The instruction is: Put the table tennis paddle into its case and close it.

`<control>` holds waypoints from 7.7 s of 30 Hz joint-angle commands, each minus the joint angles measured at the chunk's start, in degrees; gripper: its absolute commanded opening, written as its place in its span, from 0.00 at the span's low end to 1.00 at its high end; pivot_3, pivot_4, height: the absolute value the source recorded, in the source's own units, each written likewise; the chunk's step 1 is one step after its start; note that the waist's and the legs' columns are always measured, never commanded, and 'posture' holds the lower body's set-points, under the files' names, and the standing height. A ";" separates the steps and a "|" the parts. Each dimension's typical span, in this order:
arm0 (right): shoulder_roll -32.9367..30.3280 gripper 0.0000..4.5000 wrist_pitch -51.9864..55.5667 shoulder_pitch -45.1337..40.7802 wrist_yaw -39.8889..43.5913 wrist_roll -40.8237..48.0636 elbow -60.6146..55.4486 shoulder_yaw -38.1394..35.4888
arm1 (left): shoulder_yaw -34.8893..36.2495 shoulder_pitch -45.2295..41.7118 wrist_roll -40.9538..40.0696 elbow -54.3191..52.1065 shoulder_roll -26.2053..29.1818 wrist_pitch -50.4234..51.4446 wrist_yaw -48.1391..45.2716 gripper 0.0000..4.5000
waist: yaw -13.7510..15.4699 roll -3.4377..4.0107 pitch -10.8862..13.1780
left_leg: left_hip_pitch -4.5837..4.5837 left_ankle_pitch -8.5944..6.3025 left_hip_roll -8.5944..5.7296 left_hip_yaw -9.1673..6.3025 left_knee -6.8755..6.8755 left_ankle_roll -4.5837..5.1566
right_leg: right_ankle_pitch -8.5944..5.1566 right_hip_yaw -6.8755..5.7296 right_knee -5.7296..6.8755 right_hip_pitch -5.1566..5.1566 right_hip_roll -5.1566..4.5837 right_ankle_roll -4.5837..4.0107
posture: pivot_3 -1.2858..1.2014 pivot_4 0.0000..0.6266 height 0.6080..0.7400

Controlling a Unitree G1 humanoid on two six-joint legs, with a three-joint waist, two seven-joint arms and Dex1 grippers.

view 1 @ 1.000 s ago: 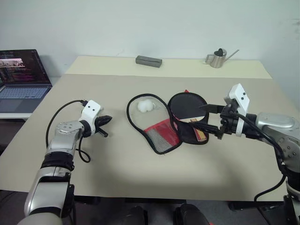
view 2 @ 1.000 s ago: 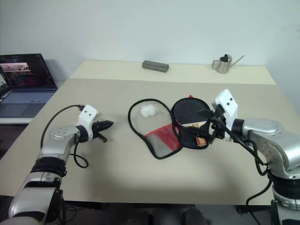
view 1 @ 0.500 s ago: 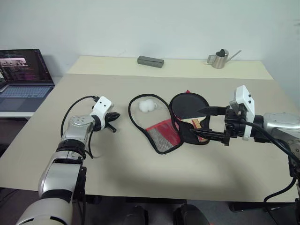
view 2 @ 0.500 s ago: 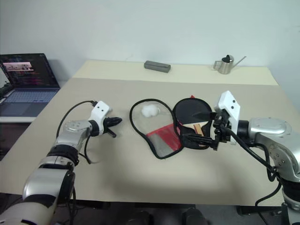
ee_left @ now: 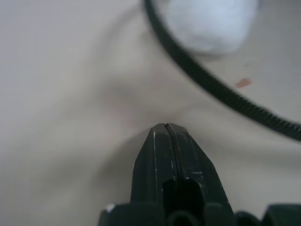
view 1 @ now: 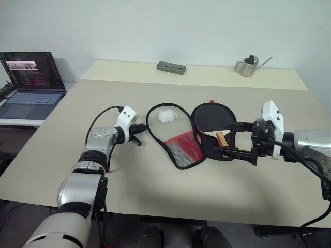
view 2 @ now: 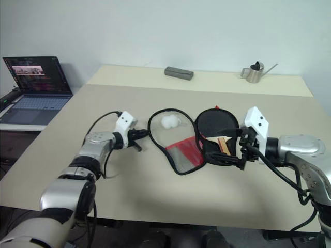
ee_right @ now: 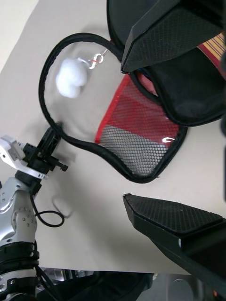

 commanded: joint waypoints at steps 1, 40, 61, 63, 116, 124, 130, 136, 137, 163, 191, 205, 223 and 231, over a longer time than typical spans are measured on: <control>-1.17 1.00 -2.00 0.37 0.20 0.05 -1.45 -2.07 | 1.03 -2.65 -1.32 -0.14 -1.16 -2.12 -2.83 0.00 | -0.31 -0.01 0.01 | 0.00 0.00 0.01 0.01 0.00 0.00 | 0.00 0.00 0.00 0.00 0.01 0.00 | 0.52 0.24 1.00; -6.63 1.00 -1.53 8.94 -2.28 2.84 -3.31 -15.13 | 1.85 -11.49 -2.01 1.69 -10.65 -4.74 -9.84 0.00 | -0.55 -0.04 0.02 | 0.02 0.00 0.05 0.06 0.00 0.00 | 0.00 0.08 0.02 0.00 0.12 0.00 | 0.52 0.24 1.00; -9.27 1.00 5.48 14.79 -8.11 13.11 -10.19 -27.58 | 0.78 -15.42 0.72 4.90 -16.87 -5.36 -8.42 0.00 | -0.44 -0.05 0.03 | 0.02 0.00 0.04 0.11 0.00 0.00 | 0.01 0.12 0.03 0.00 0.14 0.02 | 0.52 0.24 1.00; -9.17 1.00 6.07 15.71 -9.04 14.35 -11.11 -28.69 | 0.37 -16.01 1.35 5.40 -17.61 -5.28 -7.67 0.00 | -0.46 -0.05 0.03 | 0.02 0.00 0.05 0.10 0.00 0.00 | 0.01 0.12 0.03 0.00 0.15 0.02 | 0.52 0.24 1.00; 7.65 1.00 -4.98 -15.24 -12.02 -12.54 40.28 8.29 | 3.74 12.96 -19.38 -53.44 4.03 21.23 -24.43 0.00 | -0.77 -0.02 0.01 | 0.04 0.01 0.16 0.10 0.05 -0.01 | 0.03 0.26 0.05 -0.03 0.17 -0.01 | 0.52 0.24 1.00; 11.29 1.00 -5.31 -17.72 -12.34 -17.42 48.94 7.82 | 2.19 11.77 -20.96 -53.37 3.80 21.57 -25.14 0.00 | -0.89 -0.02 0.01 | 0.05 0.01 0.16 0.15 0.05 -0.02 | 0.03 0.24 0.05 -0.04 0.17 -0.01 | 0.52 0.24 1.00; 13.39 1.00 -4.24 -18.41 -11.73 -18.45 51.91 7.60 | 1.48 11.21 -21.44 -52.73 3.72 21.15 -25.25 0.00 | -0.94 -0.02 0.01 | 0.05 0.01 0.16 0.15 0.05 -0.02 | 0.03 0.24 0.05 -0.04 0.17 -0.02 | 0.52 0.24 1.00; 15.10 1.00 -3.34 -19.77 -11.10 -18.71 54.84 7.42 | 0.38 10.05 -21.79 -52.16 3.84 21.25 -27.25 0.00 | -1.09 -0.02 0.01 | 0.05 0.01 0.16 0.15 0.05 -0.02 | 0.04 0.24 0.06 -0.04 0.17 -0.02 | 0.52 0.24 1.00; 15.64 1.00 -2.94 -20.27 -11.15 -18.66 55.50 7.24 | 0.17 9.67 -21.71 -51.79 3.84 21.03 -27.54 0.00 | -1.14 -0.02 0.01 | 0.06 0.02 0.15 0.16 0.05 -0.02 | 0.04 0.24 0.06 -0.04 0.18 -0.02 | 0.52 0.24 1.00; 20.39 0.00 4.40 -18.52 -13.71 -18.83 49.48 4.96 | -3.63 9.83 -20.23 -48.50 5.47 16.54 -32.39 0.00 | -2.34 0.01 0.00 | 0.10 0.01 0.19 0.17 0.02 -0.01 | 0.04 0.27 0.08 -0.04 0.20 -0.03 | 0.52 0.24 1.00; 18.95 0.00 31.67 -4.37 -18.86 -6.92 14.83 -6.27 | -7.67 17.45 -25.77 -62.23 12.65 24.28 -40.52 0.00 | -2.22 0.01 0.00 | 0.02 0.00 0.17 0.08 0.00 0.00 | 0.04 0.30 0.04 -0.07 0.19 -0.03 | 0.52 0.24 1.00; 19.96 0.00 40.96 4.30 -19.91 -1.03 2.02 -10.81 | -11.16 23.39 -29.35 -70.22 16.88 26.86 -41.89 0.00 | -2.12 0.01 0.00 | 0.02 0.00 0.17 0.04 -0.02 0.01 | 0.03 0.31 0.02 -0.04 0.20 -0.03 | 0.52 0.24 1.00; 14.44 0.00 39.32 11.25 -19.67 1.20 0.39 -12.24 | -14.25 22.86 -32.05 -74.19 16.94 30.05 -41.76 0.00 | -2.08 0.01 0.00 | 0.06 0.00 0.16 0.04 -0.02 0.01 | 0.02 0.29 -0.01 0.03 0.22 -0.02 | 0.52 0.24 1.00; 12.37 0.00 38.72 13.00 -18.57 1.94 -0.24 -12.24 | -14.75 23.24 -31.99 -73.49 16.89 29.10 -42.12 0.00 | -1.97 0.01 0.00 | 0.05 0.00 0.15 0.03 -0.02 0.01 | 0.02 0.29 -0.02 0.03 0.22 -0.02 | 0.52 0.24 1.00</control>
